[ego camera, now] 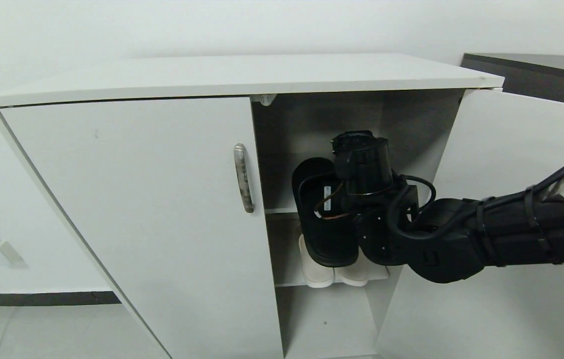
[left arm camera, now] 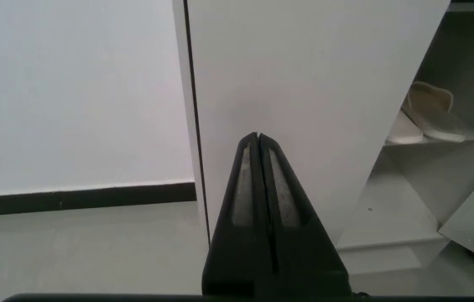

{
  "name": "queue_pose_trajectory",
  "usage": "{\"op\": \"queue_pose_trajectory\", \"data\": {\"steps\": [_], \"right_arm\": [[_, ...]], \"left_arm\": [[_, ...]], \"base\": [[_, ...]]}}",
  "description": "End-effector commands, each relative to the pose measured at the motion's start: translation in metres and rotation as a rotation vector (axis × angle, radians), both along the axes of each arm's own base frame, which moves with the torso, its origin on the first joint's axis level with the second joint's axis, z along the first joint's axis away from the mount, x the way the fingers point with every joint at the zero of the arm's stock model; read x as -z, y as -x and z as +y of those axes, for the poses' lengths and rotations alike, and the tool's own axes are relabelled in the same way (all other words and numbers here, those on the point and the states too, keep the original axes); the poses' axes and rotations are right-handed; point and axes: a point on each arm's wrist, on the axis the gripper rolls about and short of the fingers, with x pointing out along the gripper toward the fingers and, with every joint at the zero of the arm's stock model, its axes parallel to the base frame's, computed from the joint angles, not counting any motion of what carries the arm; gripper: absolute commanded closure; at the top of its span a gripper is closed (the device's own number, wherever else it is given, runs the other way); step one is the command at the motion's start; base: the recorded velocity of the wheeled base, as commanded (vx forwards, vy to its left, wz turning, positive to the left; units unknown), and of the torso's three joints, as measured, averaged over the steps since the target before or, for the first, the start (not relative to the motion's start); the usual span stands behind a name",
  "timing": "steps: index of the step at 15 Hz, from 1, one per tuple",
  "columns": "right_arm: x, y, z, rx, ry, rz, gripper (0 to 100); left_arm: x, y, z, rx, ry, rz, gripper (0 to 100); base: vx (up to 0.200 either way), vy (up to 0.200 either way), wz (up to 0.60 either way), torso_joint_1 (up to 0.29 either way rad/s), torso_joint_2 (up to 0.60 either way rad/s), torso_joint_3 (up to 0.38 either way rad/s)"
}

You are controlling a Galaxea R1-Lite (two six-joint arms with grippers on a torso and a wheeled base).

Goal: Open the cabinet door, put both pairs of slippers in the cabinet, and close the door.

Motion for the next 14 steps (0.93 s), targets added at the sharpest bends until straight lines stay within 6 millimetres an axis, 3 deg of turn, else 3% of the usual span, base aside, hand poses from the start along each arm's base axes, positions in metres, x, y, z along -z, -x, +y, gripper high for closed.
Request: {"op": "queue_pose_trajectory", "data": {"steps": [1,7,8,10,14], "right_arm": [[0.001,-0.003,0.000,0.003,0.002,0.001,100],[-0.008,-0.023,0.000,-0.010,-0.006,0.064,100],[-0.009,-0.025,-0.002,-0.003,-0.008,0.064,100],[-0.009,-0.026,-0.003,0.000,-0.011,0.063,100],[-0.009,-0.025,-0.002,-0.002,-0.009,0.063,100]], "left_arm": [[0.000,0.000,0.000,0.000,0.000,0.000,100],[0.000,0.000,0.000,0.000,-0.001,0.000,100],[0.000,0.000,0.000,0.000,-0.001,0.000,100],[0.000,0.000,0.000,0.000,-0.001,0.000,100],[0.000,0.000,0.000,0.000,0.000,0.000,100]], "base": [[0.000,0.000,0.00,0.000,0.00,0.000],[0.000,0.000,0.00,0.000,0.00,0.000],[0.200,0.000,0.00,0.002,0.00,0.002],[0.200,0.000,0.00,-0.005,0.00,0.007],[0.000,0.000,0.00,0.000,0.00,0.000]]}}
